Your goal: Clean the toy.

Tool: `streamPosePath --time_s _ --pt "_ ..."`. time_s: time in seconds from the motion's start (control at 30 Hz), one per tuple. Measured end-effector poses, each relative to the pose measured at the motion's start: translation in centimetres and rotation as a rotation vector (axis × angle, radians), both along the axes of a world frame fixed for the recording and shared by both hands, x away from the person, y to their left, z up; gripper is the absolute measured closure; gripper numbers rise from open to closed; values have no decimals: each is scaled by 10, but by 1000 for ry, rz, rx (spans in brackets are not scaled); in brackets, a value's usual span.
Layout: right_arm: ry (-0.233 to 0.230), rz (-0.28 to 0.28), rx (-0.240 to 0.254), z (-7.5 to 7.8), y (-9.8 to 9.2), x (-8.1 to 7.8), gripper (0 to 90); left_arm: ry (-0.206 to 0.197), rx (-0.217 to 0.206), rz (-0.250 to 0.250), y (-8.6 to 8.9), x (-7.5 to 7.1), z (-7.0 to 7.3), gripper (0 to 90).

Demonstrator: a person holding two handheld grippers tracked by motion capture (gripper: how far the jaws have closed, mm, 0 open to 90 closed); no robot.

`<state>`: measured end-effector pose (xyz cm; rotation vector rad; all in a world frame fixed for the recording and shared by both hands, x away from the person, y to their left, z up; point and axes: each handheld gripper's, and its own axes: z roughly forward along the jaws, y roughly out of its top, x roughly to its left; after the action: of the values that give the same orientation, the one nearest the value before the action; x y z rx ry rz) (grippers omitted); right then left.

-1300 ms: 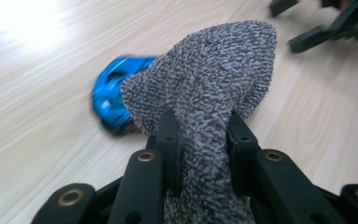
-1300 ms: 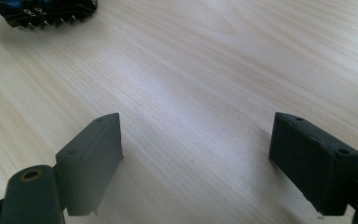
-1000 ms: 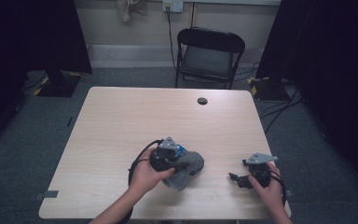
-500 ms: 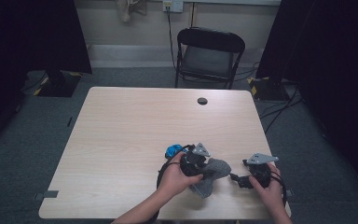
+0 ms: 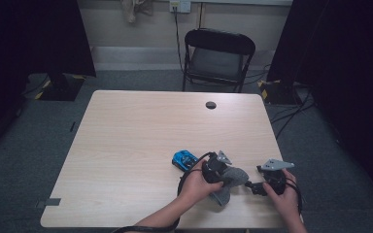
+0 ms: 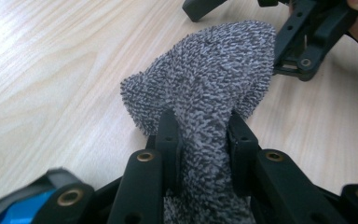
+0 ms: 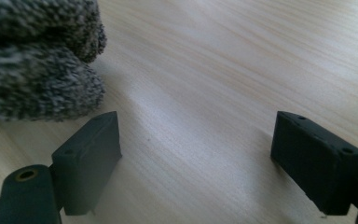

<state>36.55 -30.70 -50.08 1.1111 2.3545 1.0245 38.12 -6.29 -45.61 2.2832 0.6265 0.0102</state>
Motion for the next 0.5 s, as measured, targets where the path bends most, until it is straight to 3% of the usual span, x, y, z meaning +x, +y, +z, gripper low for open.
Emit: streamPosePath --time_s 0.3,0.5 --pt "0 -11 1 0 -3 -1 151 5 -6 9 -10 4 -5 716" --pt "0 -13 1 0 -3 -1 151 -7 -3 -4 -14 4 -8 667"
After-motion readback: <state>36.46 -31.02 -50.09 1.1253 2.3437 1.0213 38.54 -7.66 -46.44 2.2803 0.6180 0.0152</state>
